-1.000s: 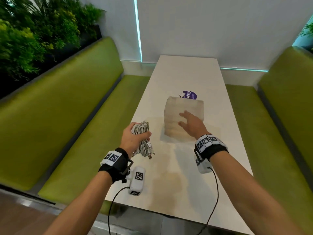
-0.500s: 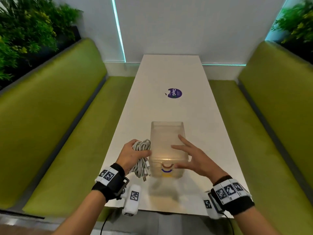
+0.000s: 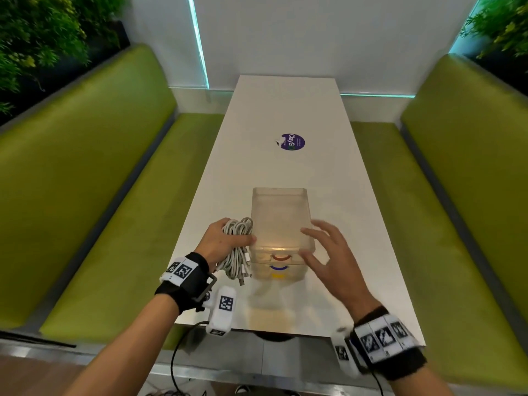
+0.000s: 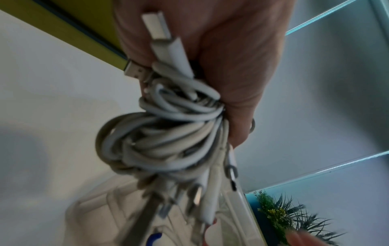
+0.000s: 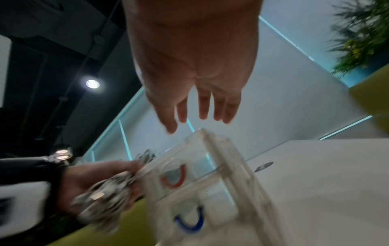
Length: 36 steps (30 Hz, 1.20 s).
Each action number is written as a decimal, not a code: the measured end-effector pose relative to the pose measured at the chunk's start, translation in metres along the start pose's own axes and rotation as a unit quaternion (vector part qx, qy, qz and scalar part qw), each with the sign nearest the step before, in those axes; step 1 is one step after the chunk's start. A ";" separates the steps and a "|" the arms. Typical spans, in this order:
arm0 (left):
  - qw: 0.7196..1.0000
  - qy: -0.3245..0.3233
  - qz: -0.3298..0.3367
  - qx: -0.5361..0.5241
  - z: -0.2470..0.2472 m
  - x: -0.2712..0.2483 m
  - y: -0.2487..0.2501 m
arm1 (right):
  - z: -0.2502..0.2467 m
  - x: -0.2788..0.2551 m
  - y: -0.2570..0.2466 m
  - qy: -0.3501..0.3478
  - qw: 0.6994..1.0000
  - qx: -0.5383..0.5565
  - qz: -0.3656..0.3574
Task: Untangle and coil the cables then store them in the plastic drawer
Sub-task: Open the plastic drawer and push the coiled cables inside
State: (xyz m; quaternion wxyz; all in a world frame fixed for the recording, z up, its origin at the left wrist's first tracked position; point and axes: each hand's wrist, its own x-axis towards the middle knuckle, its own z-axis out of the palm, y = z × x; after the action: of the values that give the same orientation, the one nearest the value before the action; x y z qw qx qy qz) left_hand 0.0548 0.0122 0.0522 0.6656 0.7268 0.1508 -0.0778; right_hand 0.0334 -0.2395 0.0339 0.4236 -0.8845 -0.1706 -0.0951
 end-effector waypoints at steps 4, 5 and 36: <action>1.000 -0.001 -0.011 -0.014 0.000 0.001 -0.004 | 0.034 -0.042 -0.004 -0.146 0.986 -0.062 0.042; 1.000 -0.001 -0.014 -0.016 0.000 0.002 -0.005 | 0.046 -0.046 0.001 -0.234 0.964 -0.105 0.073; 0.999 0.017 -0.017 -0.046 0.005 -0.003 -0.012 | 0.056 -0.083 -0.022 -0.393 0.906 -0.152 0.039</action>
State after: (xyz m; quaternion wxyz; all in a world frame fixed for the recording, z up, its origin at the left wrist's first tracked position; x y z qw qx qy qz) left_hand 0.0489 0.0078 0.0412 0.6939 0.6943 0.1778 -0.0697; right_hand -0.0507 -0.2008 -0.0114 0.1857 -0.9097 -0.2724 0.2523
